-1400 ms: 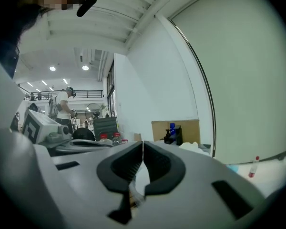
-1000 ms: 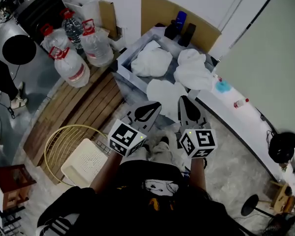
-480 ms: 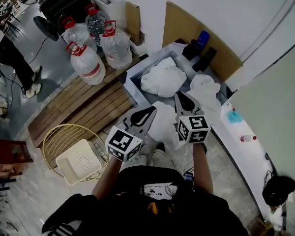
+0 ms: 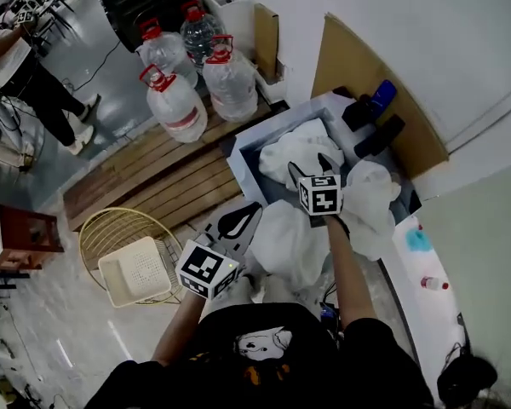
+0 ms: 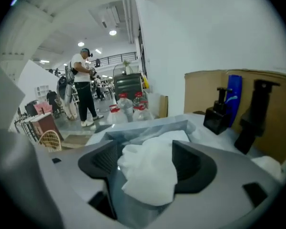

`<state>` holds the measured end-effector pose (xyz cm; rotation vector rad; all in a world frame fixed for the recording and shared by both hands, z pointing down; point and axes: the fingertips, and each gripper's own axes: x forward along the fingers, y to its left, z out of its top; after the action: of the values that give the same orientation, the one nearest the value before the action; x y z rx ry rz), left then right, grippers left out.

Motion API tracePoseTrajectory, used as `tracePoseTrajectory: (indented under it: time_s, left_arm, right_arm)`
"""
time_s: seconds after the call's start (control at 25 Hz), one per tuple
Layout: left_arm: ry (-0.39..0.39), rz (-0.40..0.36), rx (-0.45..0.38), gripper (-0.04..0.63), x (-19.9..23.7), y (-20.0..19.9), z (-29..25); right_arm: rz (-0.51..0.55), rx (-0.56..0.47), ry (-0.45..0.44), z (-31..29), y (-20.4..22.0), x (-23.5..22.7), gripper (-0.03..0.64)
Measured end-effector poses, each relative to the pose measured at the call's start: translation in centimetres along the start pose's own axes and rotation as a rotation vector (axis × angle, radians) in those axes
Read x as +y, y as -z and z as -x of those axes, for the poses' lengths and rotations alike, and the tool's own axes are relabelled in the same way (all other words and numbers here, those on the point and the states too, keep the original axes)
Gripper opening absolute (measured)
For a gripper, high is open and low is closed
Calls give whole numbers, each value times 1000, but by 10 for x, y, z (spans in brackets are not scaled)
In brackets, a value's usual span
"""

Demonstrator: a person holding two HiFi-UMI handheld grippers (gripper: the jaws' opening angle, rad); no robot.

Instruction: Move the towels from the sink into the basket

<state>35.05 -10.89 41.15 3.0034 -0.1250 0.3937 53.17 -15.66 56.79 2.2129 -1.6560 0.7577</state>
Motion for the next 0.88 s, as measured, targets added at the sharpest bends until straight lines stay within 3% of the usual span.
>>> tracePoseTrajectory:
  time_s: [0.28,0.44,0.56,0.72,0.76,0.88]
  left_arm:
    - [-117,21,48,18,29,9,8]
    - [-175,37,54,18,40,10,13]
    - [-221,52,56,18,46,14,21]
    - [-295,79,58,18,56,22,37]
    - [-310,88,65,18,59,26,41]
    - [-336,102,89,18,60,38,51]
  right_arm:
    - [181,211,58,-99,26,-1,425]
    - [261,425,189,-135,69,-25,448]
    - [171,479,294,-141,99,-58,457]
    - [77,446,268,-148,101,-70,453]
    - [78,455,252,-149,100,-69,447]
    - [101,459,231,-148,97,-67,292]
